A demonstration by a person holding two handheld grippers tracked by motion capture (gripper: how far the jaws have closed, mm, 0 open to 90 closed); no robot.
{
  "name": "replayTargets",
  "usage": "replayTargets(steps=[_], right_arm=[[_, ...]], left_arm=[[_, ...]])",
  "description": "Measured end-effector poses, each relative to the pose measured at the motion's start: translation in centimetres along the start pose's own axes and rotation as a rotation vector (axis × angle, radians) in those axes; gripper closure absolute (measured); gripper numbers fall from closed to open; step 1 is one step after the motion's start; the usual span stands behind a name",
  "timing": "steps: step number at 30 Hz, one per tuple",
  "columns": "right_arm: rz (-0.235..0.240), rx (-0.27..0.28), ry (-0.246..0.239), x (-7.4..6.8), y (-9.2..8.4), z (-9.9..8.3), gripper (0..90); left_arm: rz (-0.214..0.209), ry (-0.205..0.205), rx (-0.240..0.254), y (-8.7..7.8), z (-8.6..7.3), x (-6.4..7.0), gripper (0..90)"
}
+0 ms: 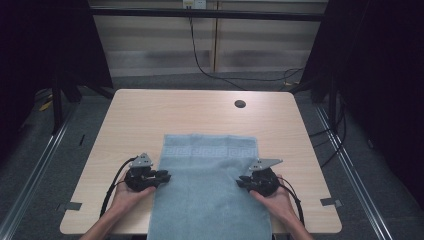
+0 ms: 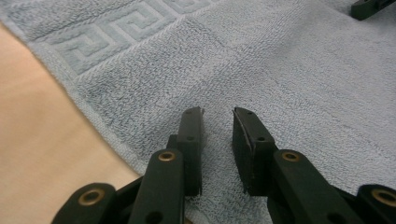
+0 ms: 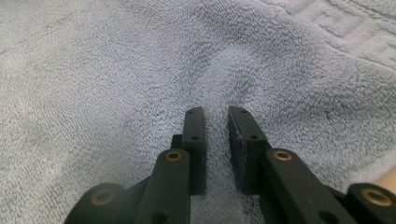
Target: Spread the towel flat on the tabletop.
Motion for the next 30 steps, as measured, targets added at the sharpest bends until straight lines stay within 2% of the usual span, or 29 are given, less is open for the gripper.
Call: replayTargets(steps=[1, 3, 8, 9, 10, 13, 14, 15, 16, 17, 19, 21, 23, 24, 25, 30], right_arm=[[0.002, 0.001, -0.003, -0.4, -0.4, -0.4, 76.0], [0.012, 0.002, 0.002, -1.3, -1.3, -1.1, 74.8], [0.068, -0.003, 0.025, -3.1, -3.0, -2.6, 74.4], [0.071, -0.005, 0.024, -3.4, -3.3, -2.9, 72.2], [0.080, -0.008, 0.030, -3.7, -3.5, -3.1, 69.6], [0.090, -0.021, 0.035, -4.2, -4.2, -3.3, 62.6], [0.089, -0.012, 0.032, -4.0, -4.3, -3.1, 61.9], [0.089, 0.013, 0.030, -3.7, -4.5, -2.7, 61.5], [0.068, 0.033, 0.041, -3.1, -4.6, -2.2, 61.0], [0.060, 0.056, 0.041, -2.4, -4.7, -1.6, 59.7], [0.030, 0.079, 0.050, -1.1, -4.8, -0.4, 55.3], [-0.005, 0.085, 0.061, 1.1, -4.2, 0.7, 51.5], [-0.047, 0.107, 0.084, 3.3, -3.3, 1.3, 49.4], [-0.061, 0.113, 0.100, 3.9, -3.0, 1.4, 48.2], [-0.080, 0.116, 0.106, 4.8, -2.7, 1.7, 47.5], [-0.129, 0.122, 0.099, 6.9, -1.7, 2.8, 46.5]], left_arm=[[-0.008, -0.010, -0.002, -0.1, -0.2, 0.5, 73.0], [-0.014, 0.008, -0.017, -0.4, -0.5, 1.5, 72.4], [-0.047, 0.016, -0.048, -1.3, -1.2, 3.4, 70.9], [-0.051, 0.012, -0.044, -1.5, -1.4, 3.8, 70.6], [-0.058, -0.011, -0.053, -1.8, -1.6, 4.2, 70.6], [-0.077, 0.003, -0.075, -2.4, -1.8, 4.9, 67.0], [-0.094, 0.000, -0.066, -2.3, -1.6, 4.9, 64.7], [-0.109, -0.014, -0.045, -2.2, -1.2, 4.8, 64.0], [-0.117, -0.019, -0.024, -2.0, -0.8, 4.6, 63.6], [-0.109, -0.012, -0.019, -1.7, -0.3, 4.3, 62.2], [-0.071, -0.004, -0.020, -0.9, 0.6, 3.7, 60.8], [-0.029, 0.013, -0.030, -0.1, 1.0, 3.1, 58.6], [-0.027, 0.013, -0.039, 0.3, 1.0, 3.0, 58.0], [-0.007, 0.031, -0.052, 0.6, 0.8, 3.0, 57.6], [-0.013, 0.038, -0.068, 0.7, 0.5, 3.0, 57.6], [-0.027, 0.036, -0.045, 0.5, 0.1, 2.9, 57.4]])
Point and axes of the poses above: each handheld gripper's, and its own axes: y roughly forward along the jaws, z roughly out of its top, x roughly to its right, the point moved 4 cm from there along y, roughly forward along the jaws, and after that the axes turned 7 degrees about x, right-handed, at the moved point
